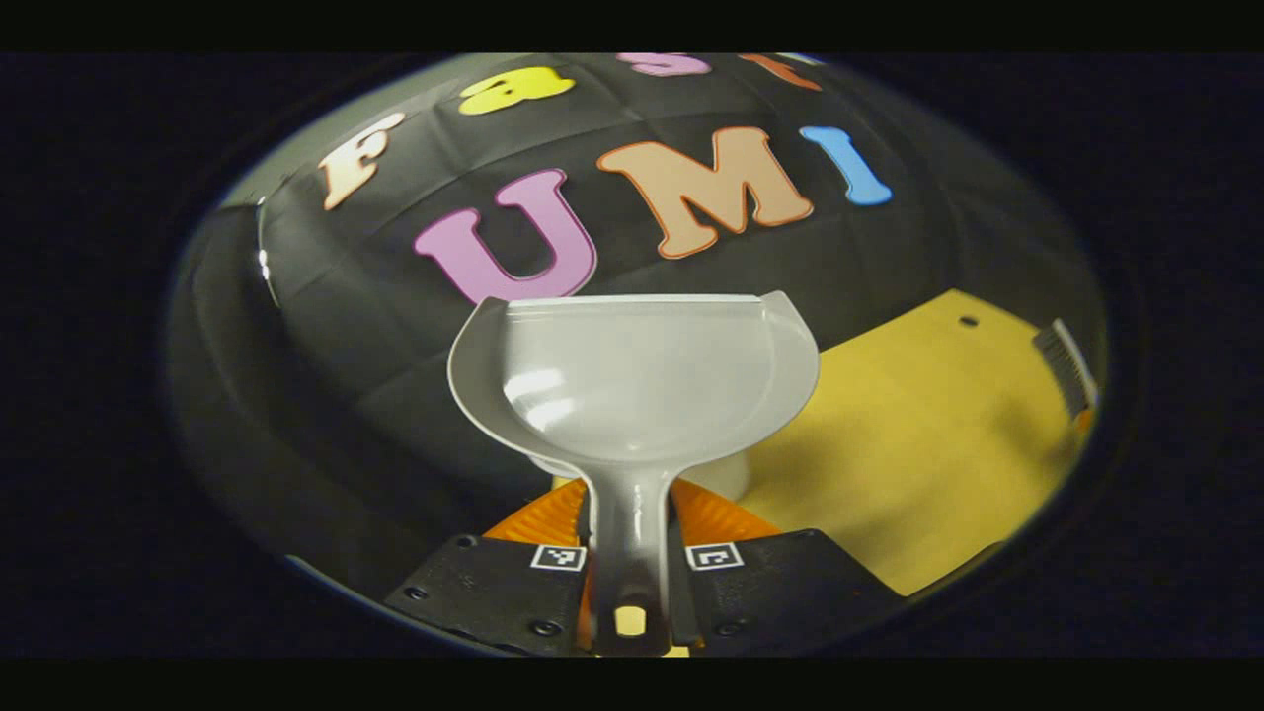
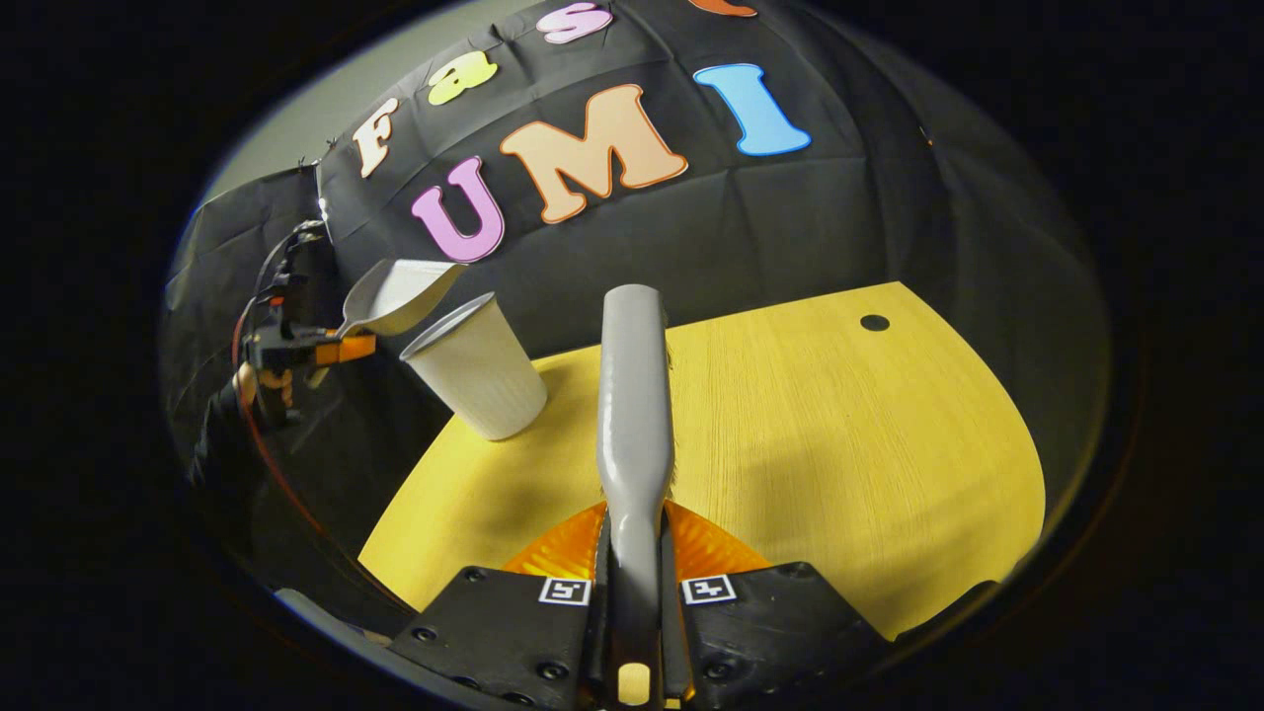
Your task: Pick up the small broom and dustpan from the desktop, sweep the trash into the dustpan with the broom, and then empty the trash into the garbage bin.
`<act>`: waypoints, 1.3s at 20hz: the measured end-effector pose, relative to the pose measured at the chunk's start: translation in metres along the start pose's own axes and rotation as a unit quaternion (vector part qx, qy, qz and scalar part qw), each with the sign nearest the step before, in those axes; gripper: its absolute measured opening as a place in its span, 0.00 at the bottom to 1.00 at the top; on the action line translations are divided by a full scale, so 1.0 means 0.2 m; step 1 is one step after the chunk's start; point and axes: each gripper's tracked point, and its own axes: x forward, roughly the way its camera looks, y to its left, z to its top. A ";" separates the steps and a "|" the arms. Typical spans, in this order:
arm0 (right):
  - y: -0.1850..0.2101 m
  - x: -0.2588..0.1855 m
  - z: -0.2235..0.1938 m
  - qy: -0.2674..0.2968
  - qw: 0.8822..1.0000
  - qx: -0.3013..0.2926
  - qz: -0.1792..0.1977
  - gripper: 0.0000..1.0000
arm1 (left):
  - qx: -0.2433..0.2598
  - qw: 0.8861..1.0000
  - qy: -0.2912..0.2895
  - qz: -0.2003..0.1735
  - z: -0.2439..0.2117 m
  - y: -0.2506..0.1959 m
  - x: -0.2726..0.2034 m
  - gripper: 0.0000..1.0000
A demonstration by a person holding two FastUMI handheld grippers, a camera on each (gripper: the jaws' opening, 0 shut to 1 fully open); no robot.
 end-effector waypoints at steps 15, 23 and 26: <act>-0.30 0.31 -0.53 0.152 0.976 -0.023 -0.156 0.18 | -0.111 0.972 0.198 -0.060 -1.15 -0.98 -0.18 0.24; -0.38 0.33 -0.68 0.218 0.956 -0.051 -0.190 0.18 | -0.096 0.966 0.234 -0.047 -1.13 -0.98 -0.18 0.25; -0.39 0.33 -0.68 0.226 0.953 -0.057 -0.194 0.18 | -0.098 0.967 0.232 -0.047 -1.15 -0.98 -0.18 0.25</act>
